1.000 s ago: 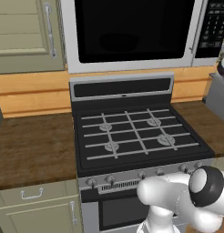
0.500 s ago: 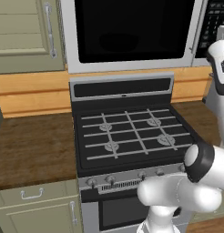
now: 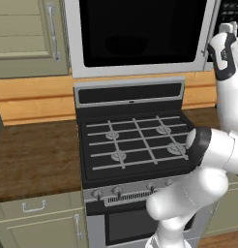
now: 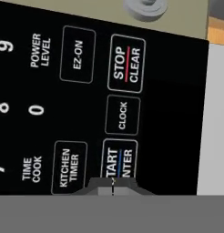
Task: Open the microwave, place the bowl with waffle inside the microwave, then close the microwave door and turn it on.
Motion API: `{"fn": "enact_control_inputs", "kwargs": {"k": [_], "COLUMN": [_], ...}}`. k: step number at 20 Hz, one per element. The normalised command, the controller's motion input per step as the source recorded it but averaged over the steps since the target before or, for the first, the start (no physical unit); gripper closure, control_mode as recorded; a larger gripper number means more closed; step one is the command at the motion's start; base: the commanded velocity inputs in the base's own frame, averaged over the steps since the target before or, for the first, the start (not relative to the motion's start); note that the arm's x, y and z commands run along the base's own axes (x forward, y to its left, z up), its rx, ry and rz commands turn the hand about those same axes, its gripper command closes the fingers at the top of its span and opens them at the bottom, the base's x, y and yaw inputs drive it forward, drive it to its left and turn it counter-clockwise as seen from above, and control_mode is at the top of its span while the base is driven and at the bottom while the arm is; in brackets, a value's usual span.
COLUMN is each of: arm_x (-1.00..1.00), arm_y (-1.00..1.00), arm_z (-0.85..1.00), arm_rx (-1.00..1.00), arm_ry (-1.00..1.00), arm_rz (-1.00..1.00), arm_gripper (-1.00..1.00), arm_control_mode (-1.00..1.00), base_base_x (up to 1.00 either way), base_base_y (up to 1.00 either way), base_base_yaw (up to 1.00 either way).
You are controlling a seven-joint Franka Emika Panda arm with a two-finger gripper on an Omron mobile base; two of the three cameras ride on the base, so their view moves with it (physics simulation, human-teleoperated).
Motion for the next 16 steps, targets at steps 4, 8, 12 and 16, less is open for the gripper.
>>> {"fn": "enact_control_inputs", "kwargs": {"k": [4,8,12,16], "arm_x": [0.82,0.98,0.89,-0.17], "arm_y": [-0.23,-0.29,-0.13,-0.01], "arm_z": [-0.04,-0.1,-0.38,-0.92], "arm_rx": [0.0,0.0,0.0,0.0], "arm_ry": [0.04,0.08,0.02,-0.34], "arm_rz": [0.04,0.07,0.07,0.03], "arm_gripper": [1.0,1.0,1.0,1.0], "arm_control_mode": [-1.0,-1.0,-1.0,-1.0], "base_base_x": [0.0,0.0,0.0,0.0], "base_base_y": [0.0,0.0,0.0,0.0], "base_base_yaw": [0.0,0.0,0.0,0.0]}}
